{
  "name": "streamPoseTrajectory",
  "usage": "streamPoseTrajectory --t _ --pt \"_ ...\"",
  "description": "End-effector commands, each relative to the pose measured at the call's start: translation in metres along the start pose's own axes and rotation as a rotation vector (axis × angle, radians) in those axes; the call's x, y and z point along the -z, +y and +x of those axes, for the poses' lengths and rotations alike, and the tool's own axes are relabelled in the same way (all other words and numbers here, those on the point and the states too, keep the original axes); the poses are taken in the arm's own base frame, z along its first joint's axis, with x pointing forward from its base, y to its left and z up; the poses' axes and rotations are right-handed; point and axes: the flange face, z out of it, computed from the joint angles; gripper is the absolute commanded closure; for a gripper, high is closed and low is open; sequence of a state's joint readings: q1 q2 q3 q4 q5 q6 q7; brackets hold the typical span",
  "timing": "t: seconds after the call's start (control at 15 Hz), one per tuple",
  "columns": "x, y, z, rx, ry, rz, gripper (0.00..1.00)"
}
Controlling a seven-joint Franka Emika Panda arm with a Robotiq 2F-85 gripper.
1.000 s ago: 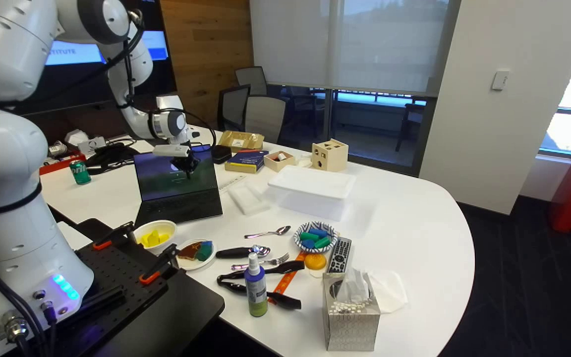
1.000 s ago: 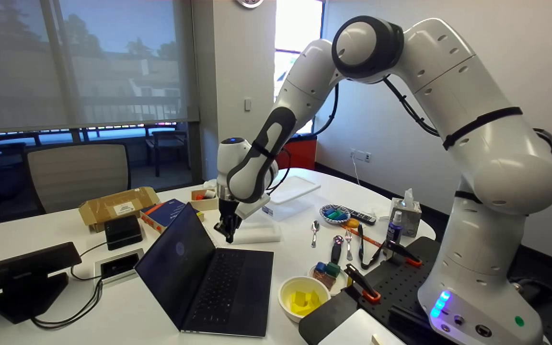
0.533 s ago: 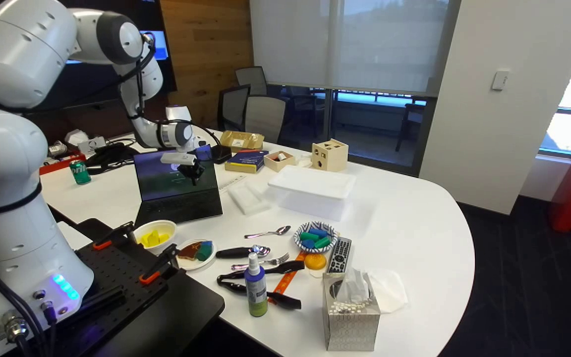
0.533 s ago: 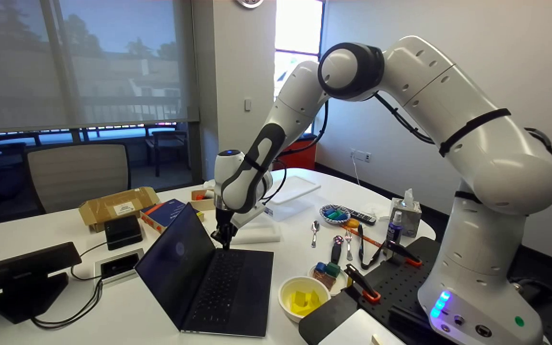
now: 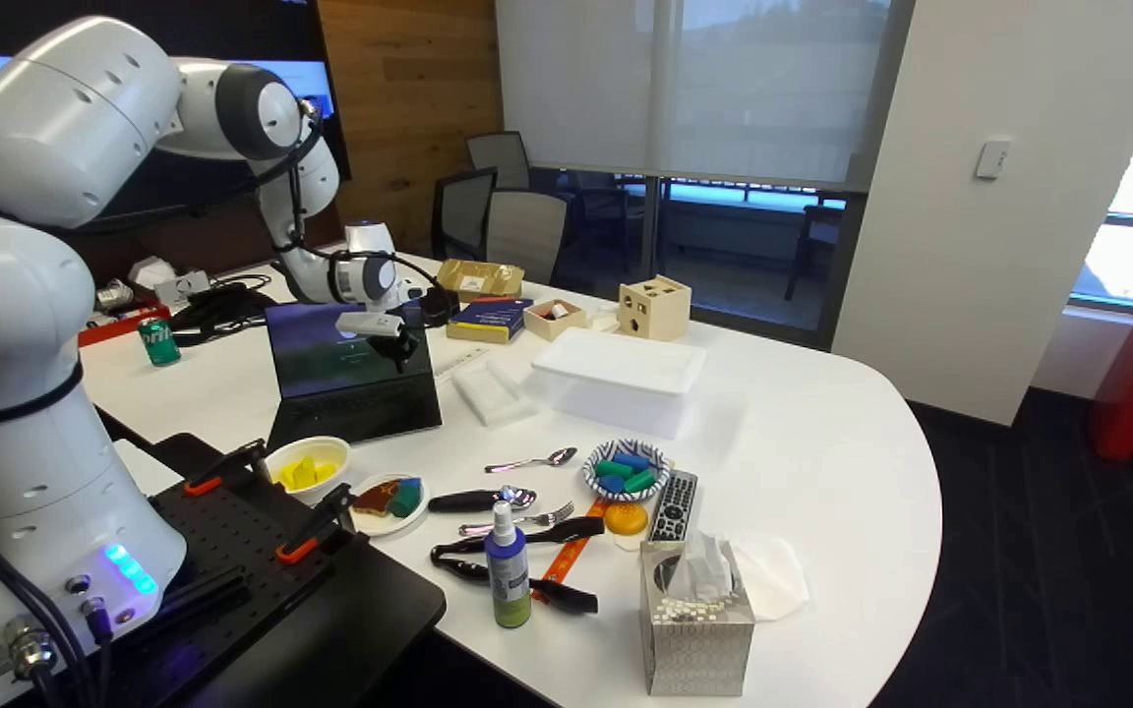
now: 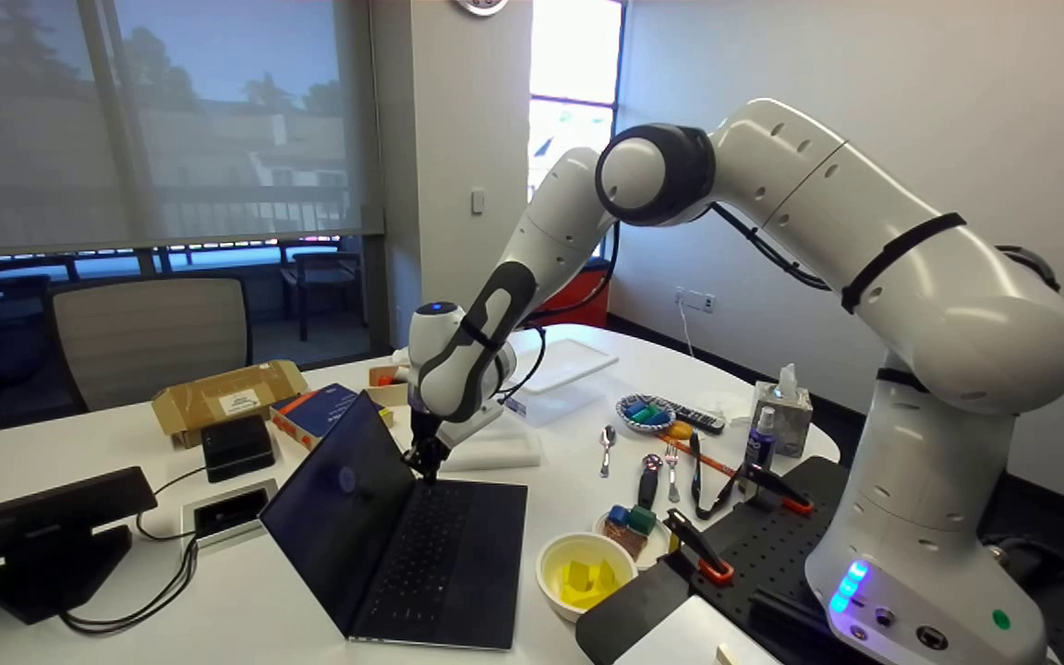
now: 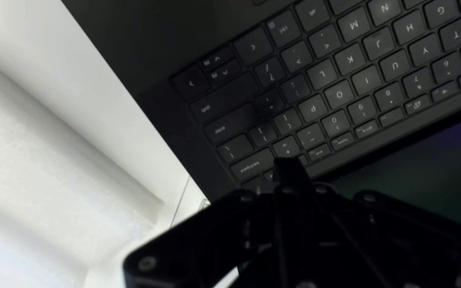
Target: Press a key on the laptop.
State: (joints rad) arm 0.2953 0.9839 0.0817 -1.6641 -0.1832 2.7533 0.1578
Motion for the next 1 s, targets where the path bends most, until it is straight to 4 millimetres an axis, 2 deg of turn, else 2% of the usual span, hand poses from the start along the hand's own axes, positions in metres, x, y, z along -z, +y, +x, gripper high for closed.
streamPoseTrajectory --t 0.0,0.93 --pt "-0.01 0.004 0.012 0.002 -0.015 0.008 1.0" --pt "-0.039 0.012 0.029 -0.014 -0.058 -0.005 1.0"
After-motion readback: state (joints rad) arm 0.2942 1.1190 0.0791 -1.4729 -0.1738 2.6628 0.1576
